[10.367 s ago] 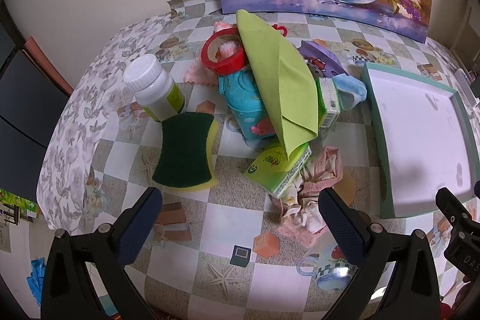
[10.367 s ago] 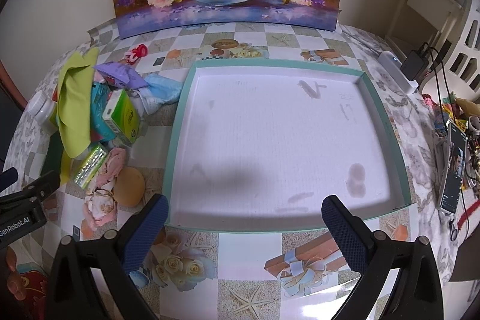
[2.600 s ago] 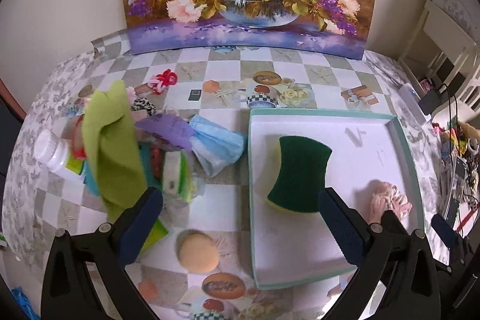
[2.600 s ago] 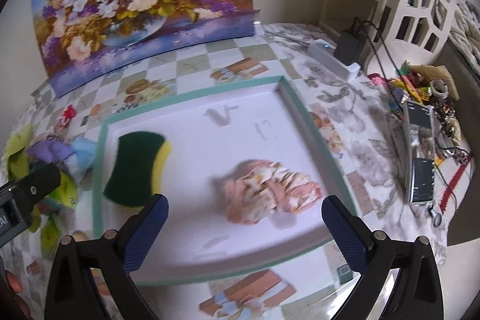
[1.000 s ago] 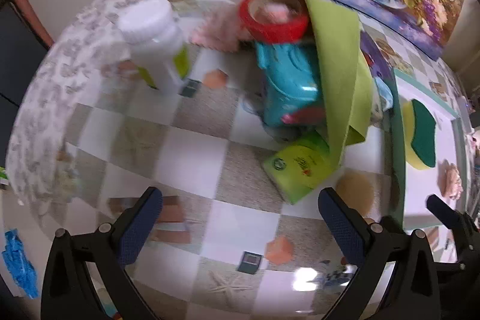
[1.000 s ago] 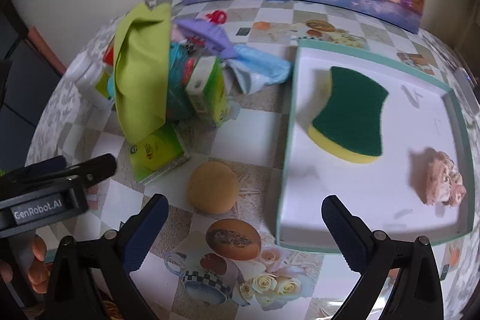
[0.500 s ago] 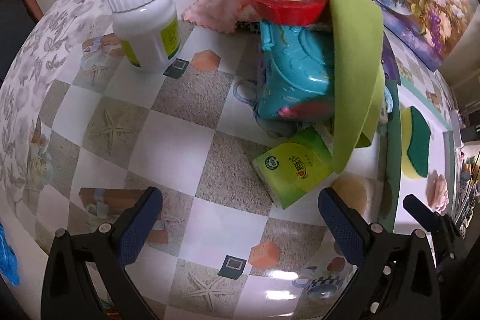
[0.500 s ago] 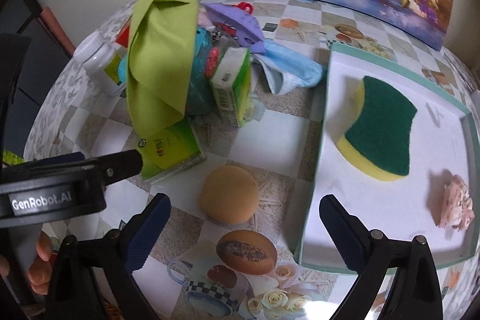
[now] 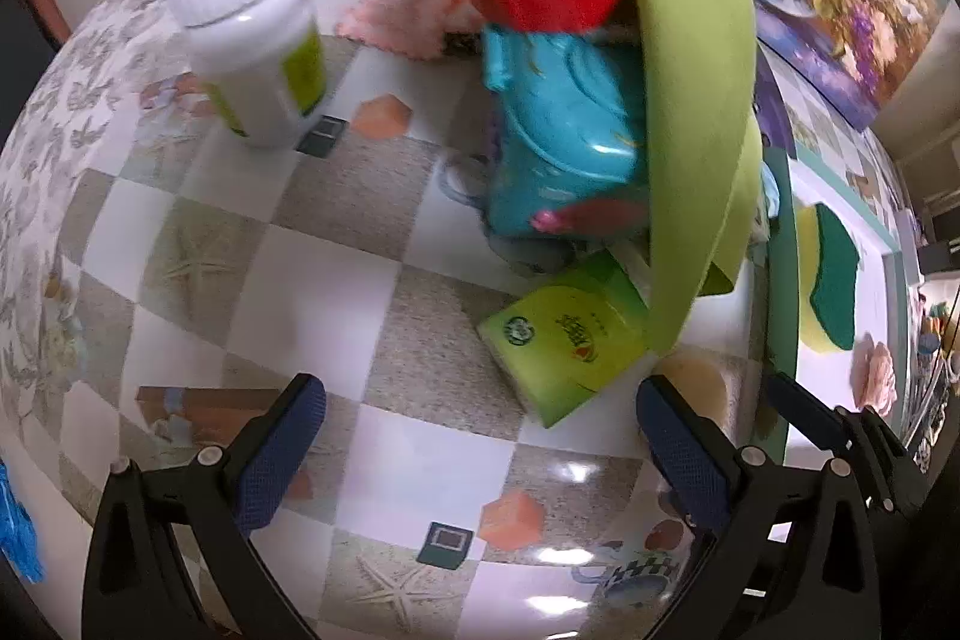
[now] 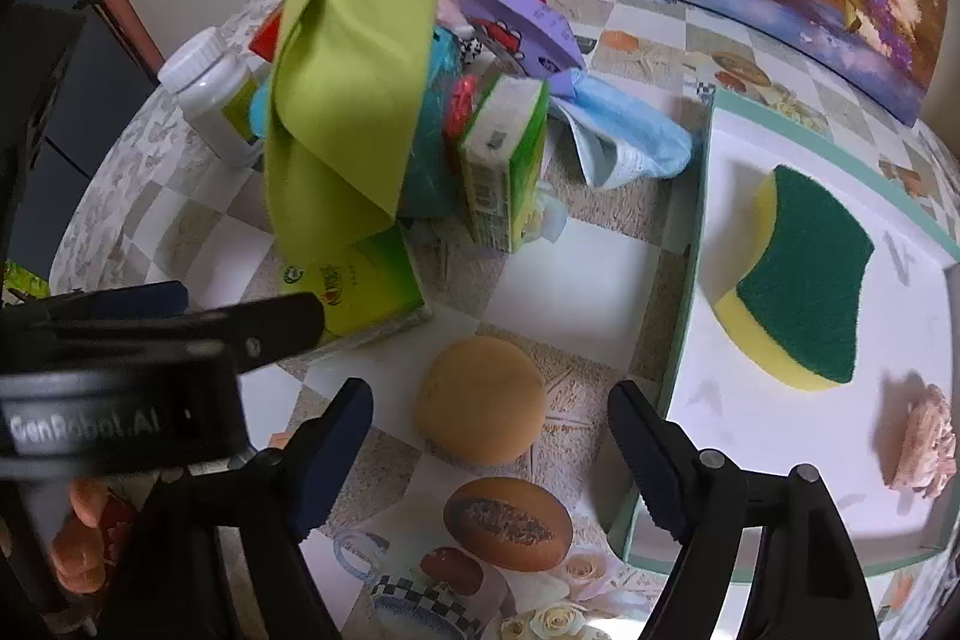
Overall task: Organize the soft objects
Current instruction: 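Grasp the tan round sponge ball with the right gripper while the left gripper grasps the yellow-green tissue pack, then carry the tissue pack and ball to the tray and open the left gripper, then lower the tan ball into the tray and open the right gripper while the left gripper withdraws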
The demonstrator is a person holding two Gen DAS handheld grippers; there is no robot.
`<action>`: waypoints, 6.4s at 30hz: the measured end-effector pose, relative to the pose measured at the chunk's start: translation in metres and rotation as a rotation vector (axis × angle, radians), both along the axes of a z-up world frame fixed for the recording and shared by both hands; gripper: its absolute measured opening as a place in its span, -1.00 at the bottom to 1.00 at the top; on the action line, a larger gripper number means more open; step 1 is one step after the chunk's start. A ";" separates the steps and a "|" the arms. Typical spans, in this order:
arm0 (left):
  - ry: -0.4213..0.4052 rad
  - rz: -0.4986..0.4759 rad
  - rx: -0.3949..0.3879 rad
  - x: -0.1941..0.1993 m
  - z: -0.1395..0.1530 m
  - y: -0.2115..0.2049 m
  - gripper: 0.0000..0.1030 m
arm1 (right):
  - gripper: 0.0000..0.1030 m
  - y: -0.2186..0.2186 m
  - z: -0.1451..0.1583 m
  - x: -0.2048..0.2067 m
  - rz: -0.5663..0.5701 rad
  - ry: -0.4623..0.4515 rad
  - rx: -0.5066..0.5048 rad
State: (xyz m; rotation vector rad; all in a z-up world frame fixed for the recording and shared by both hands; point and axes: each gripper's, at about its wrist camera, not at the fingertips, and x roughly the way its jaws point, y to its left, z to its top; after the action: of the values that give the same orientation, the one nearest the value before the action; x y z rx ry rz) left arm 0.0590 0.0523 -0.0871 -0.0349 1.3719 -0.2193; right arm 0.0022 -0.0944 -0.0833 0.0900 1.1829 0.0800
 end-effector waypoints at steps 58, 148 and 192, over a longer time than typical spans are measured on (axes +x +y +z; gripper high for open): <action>-0.007 -0.118 0.067 -0.002 -0.037 -0.061 0.18 | 0.03 -0.004 -0.012 -0.007 0.001 0.071 -0.013; -0.149 -0.445 0.016 -0.089 0.027 -0.229 0.21 | 0.07 -0.233 0.011 -0.095 -0.732 0.036 -0.016; -0.173 -0.220 0.040 -0.061 0.040 -0.181 0.95 | 1.00 -0.229 0.038 -0.098 -0.760 -0.062 -0.081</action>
State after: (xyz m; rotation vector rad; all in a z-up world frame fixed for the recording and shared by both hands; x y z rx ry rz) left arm -0.0024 -0.1284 -0.0473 0.1664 1.2067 -0.3706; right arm -0.0959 -0.3236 -0.0455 0.4550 1.0234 -0.6282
